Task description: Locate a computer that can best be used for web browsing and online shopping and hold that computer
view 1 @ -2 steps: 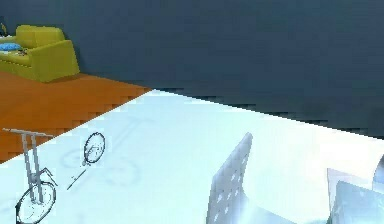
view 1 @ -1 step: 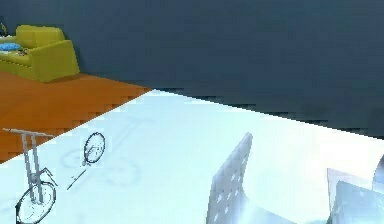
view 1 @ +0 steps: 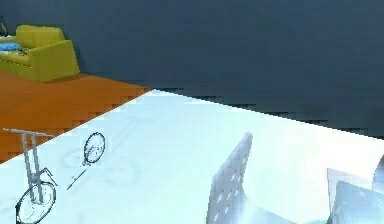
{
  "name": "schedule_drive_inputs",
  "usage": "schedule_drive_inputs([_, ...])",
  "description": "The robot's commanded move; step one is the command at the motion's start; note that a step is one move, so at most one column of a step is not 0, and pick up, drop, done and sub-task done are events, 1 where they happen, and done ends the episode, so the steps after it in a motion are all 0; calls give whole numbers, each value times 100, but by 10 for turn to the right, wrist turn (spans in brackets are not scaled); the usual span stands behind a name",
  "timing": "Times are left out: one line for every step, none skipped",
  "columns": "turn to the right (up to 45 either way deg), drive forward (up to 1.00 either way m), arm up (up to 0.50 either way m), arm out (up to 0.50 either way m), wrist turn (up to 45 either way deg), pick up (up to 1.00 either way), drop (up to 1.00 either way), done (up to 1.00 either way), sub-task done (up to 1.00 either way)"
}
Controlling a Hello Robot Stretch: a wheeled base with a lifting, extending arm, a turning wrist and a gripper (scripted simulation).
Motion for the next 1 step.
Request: schedule_drive_inputs([0, 0, 0, 0, 360, 0, 0, 0, 0])
